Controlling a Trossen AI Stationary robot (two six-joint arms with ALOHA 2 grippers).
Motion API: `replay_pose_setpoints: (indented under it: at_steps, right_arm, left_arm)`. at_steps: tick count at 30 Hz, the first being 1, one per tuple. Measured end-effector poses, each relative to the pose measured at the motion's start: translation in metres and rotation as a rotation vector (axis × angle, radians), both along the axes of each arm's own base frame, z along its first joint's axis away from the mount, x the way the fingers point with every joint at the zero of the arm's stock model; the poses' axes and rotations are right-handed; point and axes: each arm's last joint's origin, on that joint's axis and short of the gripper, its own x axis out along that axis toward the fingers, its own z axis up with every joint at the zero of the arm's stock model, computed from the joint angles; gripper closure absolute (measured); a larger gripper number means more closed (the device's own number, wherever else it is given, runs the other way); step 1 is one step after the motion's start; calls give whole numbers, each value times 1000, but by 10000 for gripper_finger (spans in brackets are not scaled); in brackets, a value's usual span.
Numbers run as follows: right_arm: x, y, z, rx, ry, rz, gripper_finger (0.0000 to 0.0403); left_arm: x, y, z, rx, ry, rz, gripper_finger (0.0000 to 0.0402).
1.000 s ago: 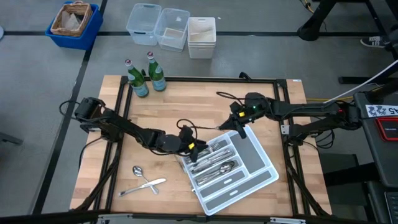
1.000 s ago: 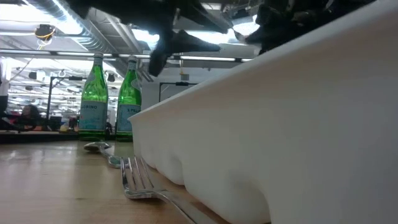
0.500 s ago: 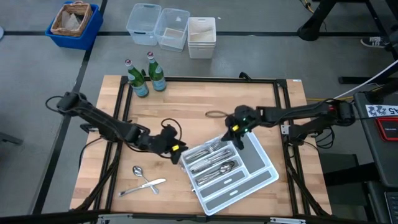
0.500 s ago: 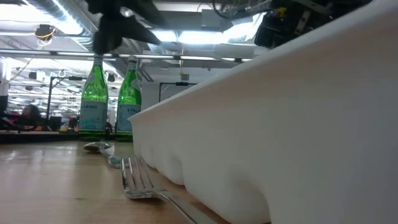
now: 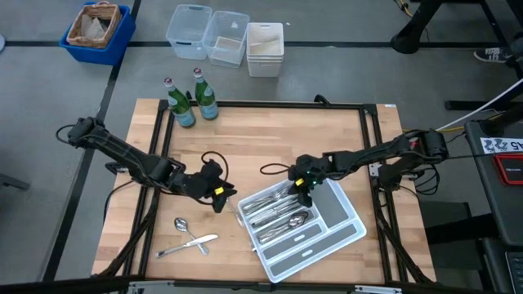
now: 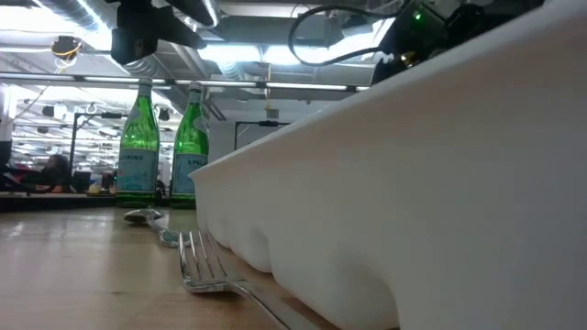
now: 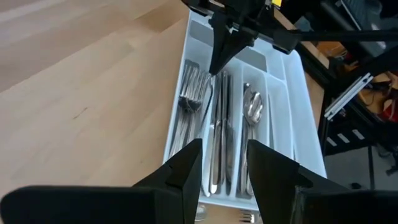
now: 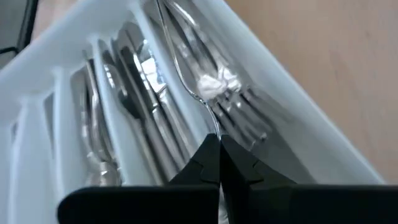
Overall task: Sort silverware
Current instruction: Put the silver fork into the white silverware tray, then put the silver spoon into the white silverware tray
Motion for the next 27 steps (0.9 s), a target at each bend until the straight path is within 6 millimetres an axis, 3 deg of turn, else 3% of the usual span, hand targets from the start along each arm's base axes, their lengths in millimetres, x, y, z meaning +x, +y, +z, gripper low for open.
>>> replay_pose_setpoints:
  at_steps: [13,27]
  right_arm:
    - [5,-2,-11,-138,-24,77,401]
    - [6,-1,-11,-156,-44,95,335]
  left_arm:
    - [-4,2,-5,28,63,0,286]
    - [-4,1,-5,-29,62,13,286]
